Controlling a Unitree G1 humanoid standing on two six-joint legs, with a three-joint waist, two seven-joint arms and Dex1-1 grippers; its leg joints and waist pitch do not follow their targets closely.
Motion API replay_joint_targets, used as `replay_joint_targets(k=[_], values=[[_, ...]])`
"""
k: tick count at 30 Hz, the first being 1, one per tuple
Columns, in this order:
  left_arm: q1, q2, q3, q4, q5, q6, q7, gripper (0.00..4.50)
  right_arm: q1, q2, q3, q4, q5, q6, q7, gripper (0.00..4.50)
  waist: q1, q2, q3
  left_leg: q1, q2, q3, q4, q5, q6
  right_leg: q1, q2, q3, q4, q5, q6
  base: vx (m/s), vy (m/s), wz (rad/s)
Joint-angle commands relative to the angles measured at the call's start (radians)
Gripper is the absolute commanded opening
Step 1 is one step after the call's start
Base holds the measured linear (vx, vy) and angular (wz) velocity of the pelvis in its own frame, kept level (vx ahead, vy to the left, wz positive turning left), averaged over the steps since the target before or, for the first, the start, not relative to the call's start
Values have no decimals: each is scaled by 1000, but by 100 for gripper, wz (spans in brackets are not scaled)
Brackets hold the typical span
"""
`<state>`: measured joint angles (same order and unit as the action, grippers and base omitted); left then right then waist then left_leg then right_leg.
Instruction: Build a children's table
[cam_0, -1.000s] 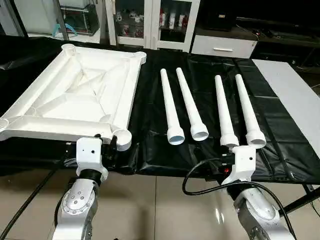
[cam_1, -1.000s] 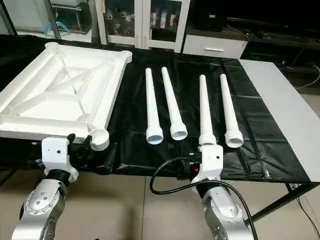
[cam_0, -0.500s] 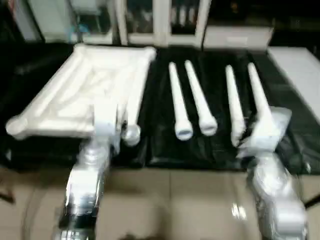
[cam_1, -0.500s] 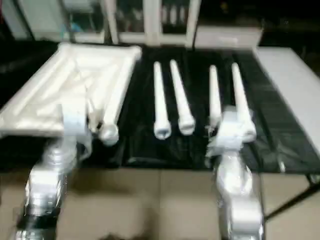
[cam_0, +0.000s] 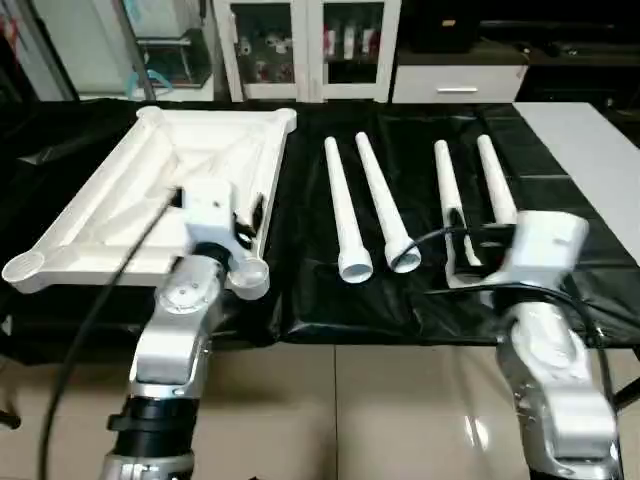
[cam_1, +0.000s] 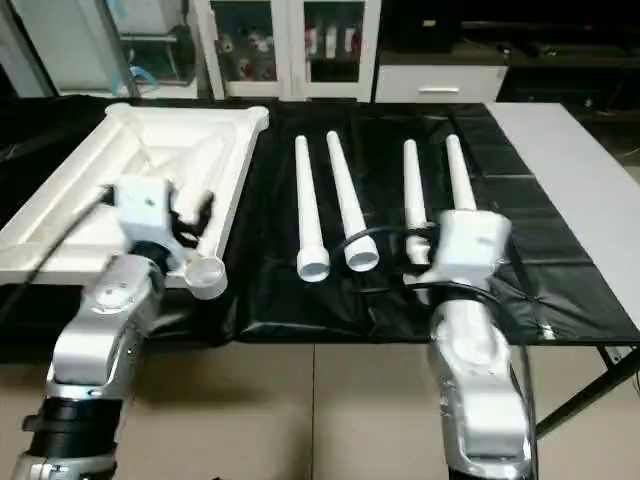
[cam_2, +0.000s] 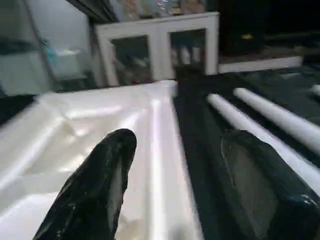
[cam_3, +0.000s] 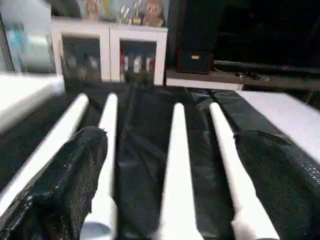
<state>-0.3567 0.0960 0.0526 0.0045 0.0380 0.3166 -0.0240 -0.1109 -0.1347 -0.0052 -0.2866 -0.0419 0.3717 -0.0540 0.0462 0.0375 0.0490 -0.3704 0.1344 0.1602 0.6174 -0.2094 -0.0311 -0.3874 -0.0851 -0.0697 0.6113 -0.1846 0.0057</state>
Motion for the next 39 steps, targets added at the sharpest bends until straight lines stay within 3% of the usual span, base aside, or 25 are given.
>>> replay_joint_targets(k=[1,5,6,8,10,11,12,13,14,16,18,19,20,21,22,24,25,26,27,28,29,31,37,38,39], values=[[25,3,-4,18,21,-14,16,361,17,-4,15,27,-16,-77,31,450,7,-19,-57,1,78,-33,-87,-208,37,37,-74,56,-82,-268,-151,0,0,0],[37,10,-34,8,26,-9,-10,361,20,-5,10,51,-7,-7,26,450,30,-37,-60,-13,64,-17,-63,-135,145,52,-131,86,-96,-219,-192,0,0,0],[35,11,-47,9,36,-16,-11,361,22,35,-28,39,67,-5,35,450,38,-55,-57,22,56,18,-12,-198,73,24,-125,165,-128,-351,-172,-7,64,-30],[34,9,-52,12,44,-24,0,361,19,38,-26,36,81,-4,48,450,91,-58,-54,-10,57,-26,56,-210,47,59,-201,278,-166,-505,-170,0,86,-45],[33,9,-52,15,50,-29,9,361,14,29,-13,46,64,-20,57,450,104,-54,-51,-39,38,-68,66,-181,27,71,-157,302,-153,-522,-189,2,126,-52],[33,9,-52,14,51,-29,10,361,13,29,-13,47,64,-23,58,450,98,-43,-50,-8,25,-58,13,-146,26,38,-66,274,-139,-498,-163,-10,255,-62],[33,9,-52,14,51,-29,10,361,13,29,-13,47,64,-23,58,450,98,-43,-50,-8,25,-58,13,-146,26,38,-66,274,-139,-498,-163,-10,255,-62],[34,12,-54,14,56,-32,12,361,9,19,-2,55,45,-32,61,450,22,-19,-48,107,62,-15,-88,-252,89,-98,66,113,-18,-359,-83,-36,277,-50],[36,12,-54,13,56,-31,13,361,7,25,-7,58,57,-27,67,450,9,-3,-58,72,79,-6,-143,-231,157,-90,52,16,116,-246,-52,-66,265,-49],[35,7,-47,10,47,-22,13,361,4,25,-15,60,58,-21,66,450,-22,-14,-54,79,74,-37,-136,-72,308,-69,10,-59,119,-92,-11,-66,258,-45],[33,1,-39,7,47,-15,26,361,2,26,-21,62,67,-19,74,450,-28,-39,-65,97,57,-9,-115,-11,301,-69,-29,-40,55,-30,-10,-43,211,-18],[32,0,-36,7,46,-13,30,361,1,25,-22,63,71,-17,73,450,11,-108,-96,-10,13,-3,40,-183,183,53,-257,129,-60,10,-14,-37,180,-7],[32,0,-36,7,46,-13,30,361,1,25,-22,63,71,-17,73,450,26,-95,-86,-79,30,-71,148,-217,121,86,-381,202,-102,-24,-61,-28,178,-18],[27,3,-42,12,53,-18,31,361,-3,6,-8,63,48,-23,73,450,9,-71,-76,-101,3,-134,214,-213,-35,80,-341,155,-104,-83,-95,-28,178,-18],[25,6,-46,15,56,-23,29,361,-4,-8,4,63,29,-26,76,450,13,-78,-58,-87,-1,-137,191,-213,-112,72,-269,123,-122,-136,-194,-39,211,-18],[24,15,-61,16,73,-38,28,361,-6,-20,14,62,21,-25,87,450,22,-57,-52,-43,9,-125,66,-87,-32,68,-170,79,-125,-187,-313,-72,260,0],[21,15,-68,15,91,-38,43,361,-6,-27,20,61,20,-25,97,450,11,-3,-51,0,26,-124,-76,-16,85,31,-15,10,-66,-225,-238,-65,291,18],[19,13,-71,14,103,-36,54,361,-6,-31,25,62,19,-26,104,450,-22,33,-65,53,73,-150,-86,18,112,-12,55,-10,27,-173,-183,-57,314,15],[12,6,-68,15,101,-29,59,361,-5,-33,28,59,11,-30,101,450,-13,30,-61,25,48,-230,-107,91,109,17,61,-33,87,-83,-113,-57,314,15],[8,-1,-64,15,95,-23,61,361,-4,-34,30,56,4,-33,97,450,-6,48,-63,53,63,-260,-65,185,30,-27,49,-9,73,-87,-76,-62,291,40],[1,-9,-61,18,92,-22,61,361,-4,-33,28,53,2,-36,93,450,-13,47,-67,60,107,-322,-85,192,-81,-24,33,12,86,-129,-53,-62,190,72],[-3,-1,-78,20,101,-21,54,361,-6,-34,26,57,1,-39,91,450,-1,46,-71,59,140,-388,-111,118,-110,-36,38,27,143,-253,-21,-67,152,72],[-13,-1,-73,18,86,9,48,361,-12,-41,32,63,-6,-46,102,450,26,8,-68,-1,-60,-421,-211,-605,-116,26,49,79,85,-242,-204,-90,-20,69],[-14,-3,-70,17,80,15,45,361,-12,-41,31,64,-6,-46,102,450,28,-11,-69,-5,-77,-411,-202,-607,-88,37,42,92,60,-267,-240,-79,-221,68],[-22,-16,-52,15,61,52,46,361,-13,-31,19,66,2,-45,89,450,39,-52,-61,-59,-117,-334,-72,-553,-16,61,-60,120,-81,-379,-419,-79,-221,68]])
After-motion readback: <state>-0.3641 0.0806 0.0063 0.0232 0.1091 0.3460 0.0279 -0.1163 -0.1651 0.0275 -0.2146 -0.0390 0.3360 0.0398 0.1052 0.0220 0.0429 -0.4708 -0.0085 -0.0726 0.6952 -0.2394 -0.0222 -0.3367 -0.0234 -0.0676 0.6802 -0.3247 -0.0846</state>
